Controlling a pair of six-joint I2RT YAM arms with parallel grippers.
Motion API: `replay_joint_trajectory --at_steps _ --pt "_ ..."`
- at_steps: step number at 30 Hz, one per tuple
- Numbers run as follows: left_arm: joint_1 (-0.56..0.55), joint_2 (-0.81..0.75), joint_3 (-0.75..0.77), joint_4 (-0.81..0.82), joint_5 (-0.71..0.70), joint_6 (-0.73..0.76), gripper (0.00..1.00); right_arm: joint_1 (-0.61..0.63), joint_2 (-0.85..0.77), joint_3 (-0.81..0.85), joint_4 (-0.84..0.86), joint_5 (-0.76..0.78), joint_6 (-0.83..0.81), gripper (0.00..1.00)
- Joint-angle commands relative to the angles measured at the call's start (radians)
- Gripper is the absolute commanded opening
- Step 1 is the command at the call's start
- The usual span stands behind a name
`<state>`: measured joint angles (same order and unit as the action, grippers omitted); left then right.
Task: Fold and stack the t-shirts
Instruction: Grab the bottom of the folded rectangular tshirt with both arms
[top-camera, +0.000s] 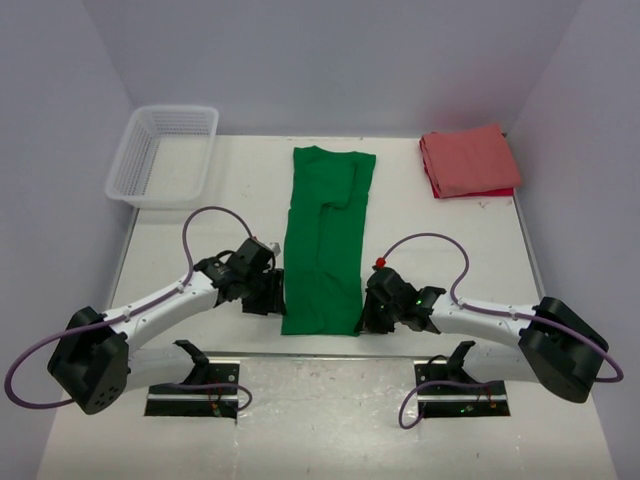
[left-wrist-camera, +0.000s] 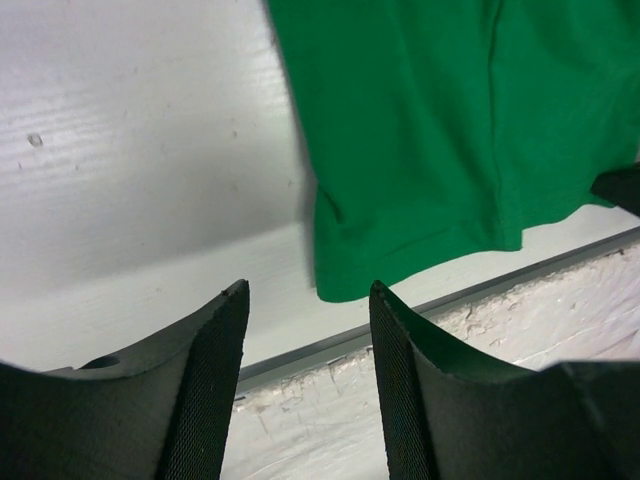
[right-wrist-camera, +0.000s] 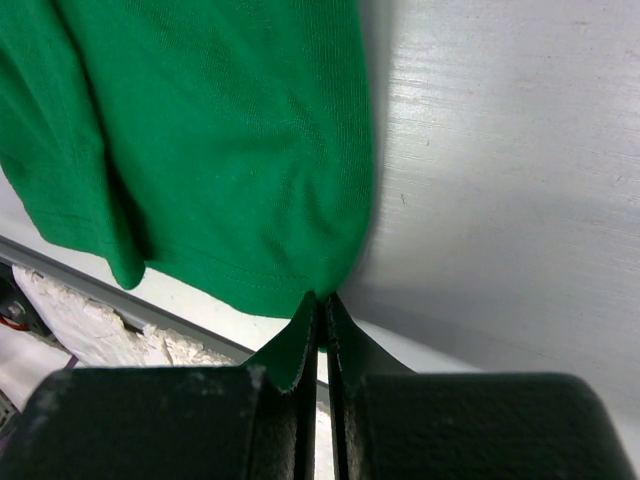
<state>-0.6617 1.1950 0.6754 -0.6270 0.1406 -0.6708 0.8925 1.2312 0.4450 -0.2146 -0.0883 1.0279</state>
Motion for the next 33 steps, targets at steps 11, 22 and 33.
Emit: replay_joint_trajectory --at_steps 11,22,33 --pt "-0.096 0.023 -0.099 0.079 0.010 -0.119 0.52 0.008 0.007 0.001 0.003 0.035 -0.009 0.00" --pt "-0.119 0.116 -0.115 0.185 0.022 -0.128 0.51 0.008 -0.001 -0.009 -0.002 0.033 -0.011 0.00" --pt "-0.121 0.155 -0.138 0.210 0.016 -0.127 0.27 0.008 -0.009 -0.005 -0.020 0.035 -0.014 0.00"
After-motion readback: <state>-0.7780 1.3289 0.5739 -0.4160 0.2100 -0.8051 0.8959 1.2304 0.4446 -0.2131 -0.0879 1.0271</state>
